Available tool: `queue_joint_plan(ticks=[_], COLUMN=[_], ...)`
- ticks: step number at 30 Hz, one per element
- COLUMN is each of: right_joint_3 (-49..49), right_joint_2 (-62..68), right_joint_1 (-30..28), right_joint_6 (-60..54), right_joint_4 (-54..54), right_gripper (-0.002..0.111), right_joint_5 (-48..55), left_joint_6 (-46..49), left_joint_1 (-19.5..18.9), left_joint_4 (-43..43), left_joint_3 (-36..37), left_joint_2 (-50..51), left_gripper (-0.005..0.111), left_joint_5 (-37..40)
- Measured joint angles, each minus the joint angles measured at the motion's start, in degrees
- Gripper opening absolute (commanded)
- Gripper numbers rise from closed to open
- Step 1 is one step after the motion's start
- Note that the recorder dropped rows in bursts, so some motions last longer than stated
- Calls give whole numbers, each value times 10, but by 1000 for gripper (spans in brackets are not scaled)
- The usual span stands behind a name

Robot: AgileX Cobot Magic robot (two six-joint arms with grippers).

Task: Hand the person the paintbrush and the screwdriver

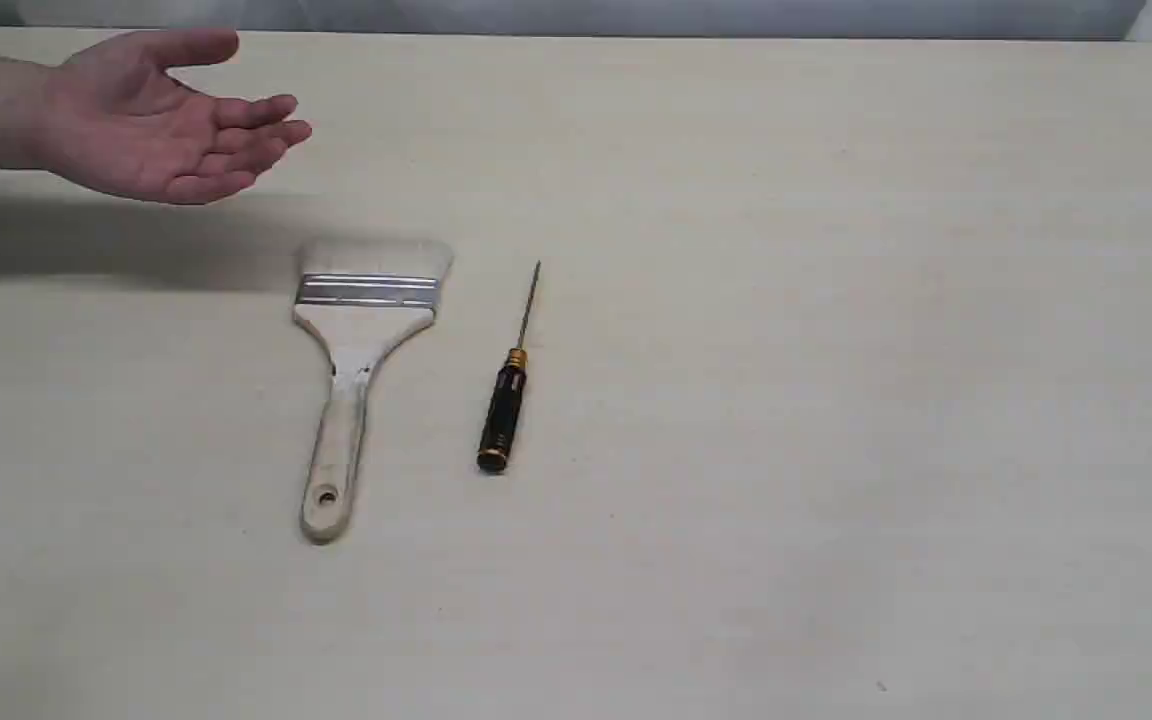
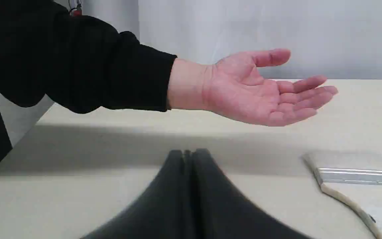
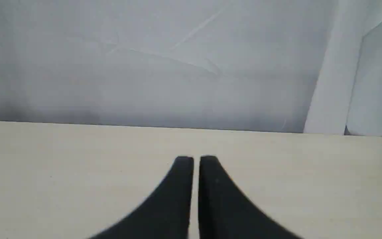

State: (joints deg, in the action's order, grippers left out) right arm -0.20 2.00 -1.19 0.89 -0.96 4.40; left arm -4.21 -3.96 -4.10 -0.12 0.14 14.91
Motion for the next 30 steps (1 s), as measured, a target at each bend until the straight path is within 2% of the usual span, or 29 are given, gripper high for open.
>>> queue_joint_plan(ticks=[6,14,17,22,26,30], right_joint_3=[0,0,0,-73,-150,-261], right_joint_2=[0,0,0,19,77,204], right_joint_1=[0,0,9,95,183,264], right_joint_6=[0,0,0,0,-18,-46], right_joint_4=[18,127,180,190,185,185], right_gripper=[5,5,16,51,53,52], right_joint_5=[0,-19,-60,-55,-37,24], left_joint_6=[0,0,0,0,0,0], left_joint_1=[0,0,0,0,0,0], left_joint_4=[0,0,0,0,0,0], left_joint_3=[0,0,0,0,0,0], left_joint_2=[0,0,0,0,0,0], left_gripper=[0,0,0,0,0,0], left_joint_5=[0,0,0,0,0,0])
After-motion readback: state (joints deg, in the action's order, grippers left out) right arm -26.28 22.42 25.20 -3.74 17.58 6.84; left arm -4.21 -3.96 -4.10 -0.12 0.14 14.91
